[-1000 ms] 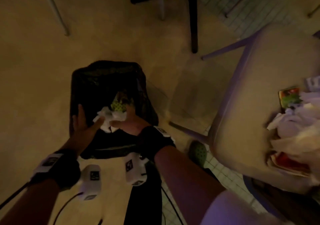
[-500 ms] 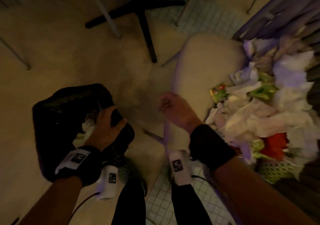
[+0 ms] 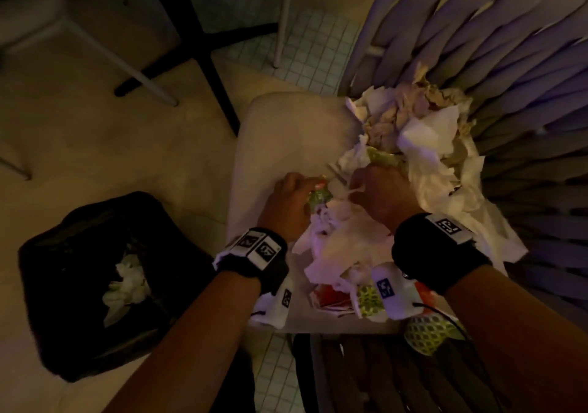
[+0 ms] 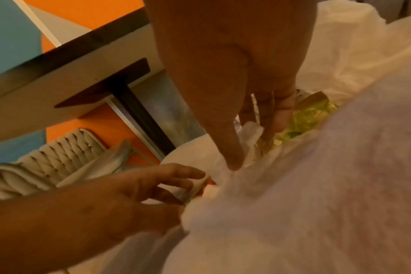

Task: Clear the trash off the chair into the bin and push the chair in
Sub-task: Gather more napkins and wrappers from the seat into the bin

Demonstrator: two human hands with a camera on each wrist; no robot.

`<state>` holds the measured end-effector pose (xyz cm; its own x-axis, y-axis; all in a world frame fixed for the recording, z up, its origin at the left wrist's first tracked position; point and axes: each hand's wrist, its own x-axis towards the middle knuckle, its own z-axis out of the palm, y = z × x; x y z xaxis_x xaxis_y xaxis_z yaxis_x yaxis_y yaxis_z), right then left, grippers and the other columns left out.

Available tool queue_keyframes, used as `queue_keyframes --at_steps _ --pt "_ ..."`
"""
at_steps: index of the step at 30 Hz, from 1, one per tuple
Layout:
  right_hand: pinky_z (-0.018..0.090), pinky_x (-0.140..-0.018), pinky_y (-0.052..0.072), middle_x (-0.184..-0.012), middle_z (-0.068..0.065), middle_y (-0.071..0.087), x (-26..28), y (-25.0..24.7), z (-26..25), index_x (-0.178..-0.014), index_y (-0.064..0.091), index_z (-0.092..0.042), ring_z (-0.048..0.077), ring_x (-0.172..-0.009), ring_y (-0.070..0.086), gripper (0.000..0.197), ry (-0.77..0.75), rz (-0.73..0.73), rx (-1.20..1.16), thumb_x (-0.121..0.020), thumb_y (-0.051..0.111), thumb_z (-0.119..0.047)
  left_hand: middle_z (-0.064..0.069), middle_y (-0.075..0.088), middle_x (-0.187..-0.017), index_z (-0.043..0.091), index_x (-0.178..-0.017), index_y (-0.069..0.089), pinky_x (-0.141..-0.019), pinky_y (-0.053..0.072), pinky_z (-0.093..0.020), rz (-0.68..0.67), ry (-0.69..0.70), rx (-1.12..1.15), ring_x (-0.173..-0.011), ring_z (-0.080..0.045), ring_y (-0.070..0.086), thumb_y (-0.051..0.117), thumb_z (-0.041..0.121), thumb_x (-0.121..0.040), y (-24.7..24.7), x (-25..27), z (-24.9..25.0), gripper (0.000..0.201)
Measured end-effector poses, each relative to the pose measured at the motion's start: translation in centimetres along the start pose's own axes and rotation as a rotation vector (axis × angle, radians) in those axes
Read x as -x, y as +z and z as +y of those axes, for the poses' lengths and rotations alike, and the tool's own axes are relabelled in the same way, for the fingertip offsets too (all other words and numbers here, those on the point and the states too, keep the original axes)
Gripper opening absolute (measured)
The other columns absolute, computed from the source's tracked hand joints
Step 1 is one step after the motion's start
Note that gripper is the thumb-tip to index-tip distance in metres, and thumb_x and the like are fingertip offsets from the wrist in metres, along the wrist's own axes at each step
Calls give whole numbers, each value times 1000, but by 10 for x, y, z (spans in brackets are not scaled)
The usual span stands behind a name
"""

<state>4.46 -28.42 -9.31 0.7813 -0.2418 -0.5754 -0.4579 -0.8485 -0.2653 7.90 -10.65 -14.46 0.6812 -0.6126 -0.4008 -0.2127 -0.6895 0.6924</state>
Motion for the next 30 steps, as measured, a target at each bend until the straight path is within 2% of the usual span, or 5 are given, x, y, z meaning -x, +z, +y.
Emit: queue_keyframes --at_steps 9,14,22,26,30 --pt "34 -83 44 -113 20 64 3 -34 24 -117 58 -9 35 -105 58 34 30 249 -360 -86 44 -3 -21 45 -121 5 -108 56 -81 43 -49 2 -12 -308 -106 -39 45 66 8 -73 17 -24 9 37" --pt "25 -56 32 -62 -3 50 3 -41 27 -60 48 -22 11 -58 47 29 119 147 -436 -84 63 -30 1 48 -71 18 -67 45 -63 40 -31 2 -133 144 -69 -21 48 73 11 -75 -2 -31 8 30" --pt "26 -64 31 -94 25 64 11 -37 42 -84 57 -5 37 -89 59 13 10 136 -329 -76 50 2 -1 56 -86 10 -96 62 -65 40 -2 182 -130 399 -70 2 55 54 1 -90 -42 -18 7 14" --pt "22 -75 38 -100 17 66 26 -41 35 -89 69 -6 27 -92 59 34 -108 30 -384 -70 40 -9 -9 47 -105 1 -108 64 -77 39 1 162 -23 271 -85 -16 59 38 -16 -83 -33 -1 12 40" --pt "32 -92 46 -109 13 58 40 -28 35 -76 62 -24 27 -103 56 27 -86 -200 -247 -67 63 -50 -7 47 -106 7 -116 61 -85 46 -21 -28 107 215 -97 -26 57 37 13 -83 -2 18 26 42"
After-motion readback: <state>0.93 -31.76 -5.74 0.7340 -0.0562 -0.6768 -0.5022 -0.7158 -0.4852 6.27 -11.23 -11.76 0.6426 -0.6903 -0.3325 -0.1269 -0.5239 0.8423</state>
